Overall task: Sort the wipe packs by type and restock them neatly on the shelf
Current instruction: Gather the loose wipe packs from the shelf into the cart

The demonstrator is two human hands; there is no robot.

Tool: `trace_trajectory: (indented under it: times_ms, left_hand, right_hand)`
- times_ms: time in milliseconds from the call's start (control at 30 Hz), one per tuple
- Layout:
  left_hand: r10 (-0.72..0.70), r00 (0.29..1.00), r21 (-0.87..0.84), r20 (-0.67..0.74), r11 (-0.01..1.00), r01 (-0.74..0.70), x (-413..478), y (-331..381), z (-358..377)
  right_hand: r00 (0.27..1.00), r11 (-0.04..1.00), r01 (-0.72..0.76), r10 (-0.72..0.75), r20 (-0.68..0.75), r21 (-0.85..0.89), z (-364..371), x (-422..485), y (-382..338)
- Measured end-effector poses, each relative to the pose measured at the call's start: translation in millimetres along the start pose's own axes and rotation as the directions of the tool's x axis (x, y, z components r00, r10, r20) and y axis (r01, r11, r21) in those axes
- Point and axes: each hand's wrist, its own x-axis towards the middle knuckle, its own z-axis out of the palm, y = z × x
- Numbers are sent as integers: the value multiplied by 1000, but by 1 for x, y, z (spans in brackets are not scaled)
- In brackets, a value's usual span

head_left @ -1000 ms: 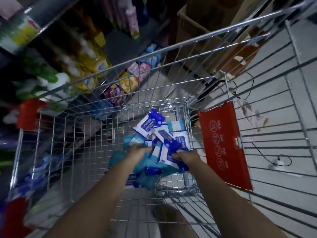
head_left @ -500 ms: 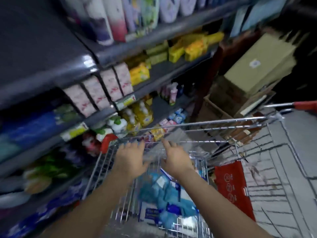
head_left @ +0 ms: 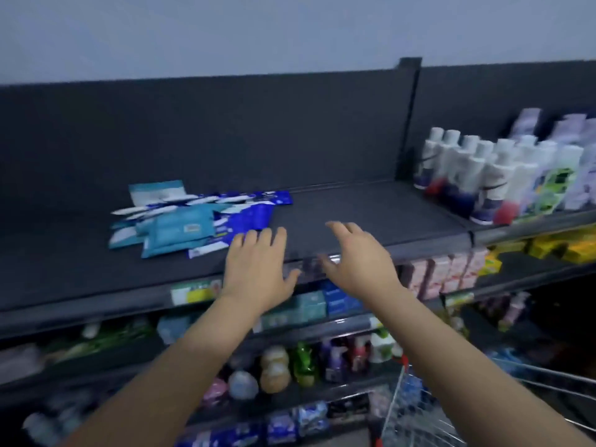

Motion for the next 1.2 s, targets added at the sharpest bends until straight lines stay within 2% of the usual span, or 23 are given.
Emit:
trace_trajectory:
  times_ms: [100,267,400,533,667,767,933,1000,1100,1200]
  left_hand:
    - [-93,996,30,18,995,92,-12,-71,-3]
    - [-143,986,38,83,989,140,-16,-153,6]
    - [-104,983,46,153,994,98,-2,-194,26]
    - [-43,959,59,280,998,27,28,-228,51]
    - [31,926,-31,377,999,-21,66,-257,74]
    - [94,889,-70,448,995,-70,88,-267,89]
    - [139,897,-49,419,990,-131,113,-270,96]
    - [136,909,-124,395,988,-94,122,-277,91]
    - [87,928,-327,362,944,39,133,-292,81]
    - [89,931,-398,355,915,64,142,-305,76]
  right_hand:
    - [999,999,36,-37,20,27,18,24,-63]
    - [983,996,93,-92,158,4,47,57,-122]
    - [953,990,136,-124,275,-27,70,89,-139]
    - [906,984,169,-135,401,-51,100,131,-146]
    - [861,988,151,-150,486,37,128,179,-143]
    - [864,990,127,-141,483,63,140,205,-140]
    - [901,978,202,-167,401,-47,149,225,-146]
    - [906,971,221,-170,388,-92,148,228,-148]
    - [922,956,237,-166,351,-171,146,226,-150]
    - [945,942,164,-65,319,-293,139,221,-145]
